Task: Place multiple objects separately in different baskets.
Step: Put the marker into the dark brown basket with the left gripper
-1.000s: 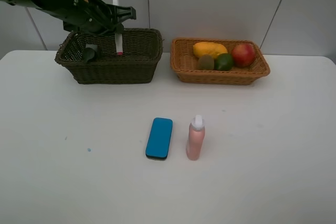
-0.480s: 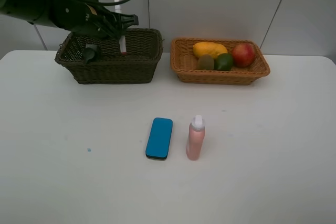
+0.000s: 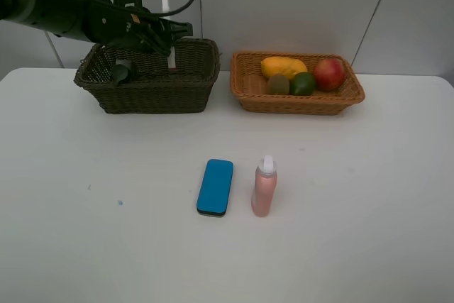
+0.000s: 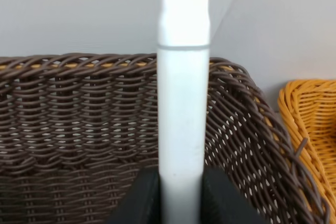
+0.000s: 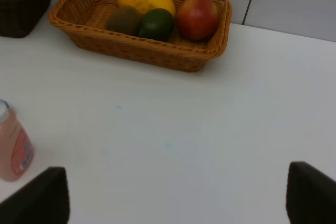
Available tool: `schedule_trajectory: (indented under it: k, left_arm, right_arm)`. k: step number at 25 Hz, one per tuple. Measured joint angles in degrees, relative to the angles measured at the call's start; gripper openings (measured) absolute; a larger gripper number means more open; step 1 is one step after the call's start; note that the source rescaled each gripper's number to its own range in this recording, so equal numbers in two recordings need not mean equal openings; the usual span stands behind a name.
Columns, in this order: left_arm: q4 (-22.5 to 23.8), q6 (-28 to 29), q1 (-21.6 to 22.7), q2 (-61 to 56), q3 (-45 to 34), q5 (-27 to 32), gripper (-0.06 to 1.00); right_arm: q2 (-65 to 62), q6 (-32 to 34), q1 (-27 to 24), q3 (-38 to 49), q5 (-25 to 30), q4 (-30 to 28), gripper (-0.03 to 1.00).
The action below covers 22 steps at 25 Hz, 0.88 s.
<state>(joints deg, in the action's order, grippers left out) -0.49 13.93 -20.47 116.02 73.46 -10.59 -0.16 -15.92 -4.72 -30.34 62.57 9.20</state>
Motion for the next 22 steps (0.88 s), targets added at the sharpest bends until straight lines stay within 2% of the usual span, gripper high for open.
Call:
schedule_trajectory:
  k: [13, 14, 15, 16, 17, 19, 20, 22]
  left_arm:
    - [0.0, -0.1, 0.0, 2.1, 0.1, -0.1, 0.0]
    - [0.5, -0.4, 0.0, 2.1, 0.1, -0.1, 0.03]
    - [0.5, -0.7, 0.0, 2.1, 0.1, -0.2, 0.1]
    - [0.5, -1.2, 0.0, 2.1, 0.1, -0.2, 0.24]
    - [0.5, -1.9, 0.1, 2.1, 0.1, -0.2, 0.38]
    - [0.5, -2.9, 0.4, 2.1, 0.1, -0.2, 0.74]
    - [0.5, -3.1, 0.6, 2.1, 0.1, -0.2, 0.85]
    - [0.5, -3.1, 0.6, 2.1, 0.1, -0.2, 0.95]
  right_arm:
    - [0.0, 0.0, 0.0, 0.0, 0.0, 0.0, 1.0]
    - [0.0, 0.0, 0.0, 0.0, 0.0, 0.0, 1.0]
    - [0.0, 0.0, 0.0, 0.0, 0.0, 0.0, 1.0]
    - [0.0, 0.0, 0.0, 0.0, 0.0, 0.0, 1.0]
    - [0.0, 0.0, 0.0, 0.0, 0.0, 0.0, 1.0]
    - [0.0, 0.0, 0.0, 0.0, 0.0, 0.0, 1.0]
    - [0.0, 0.0, 0.0, 0.0, 0.0, 0.0, 1.0]
    - [0.0, 0.0, 0.0, 0.0, 0.0, 0.0, 1.0]
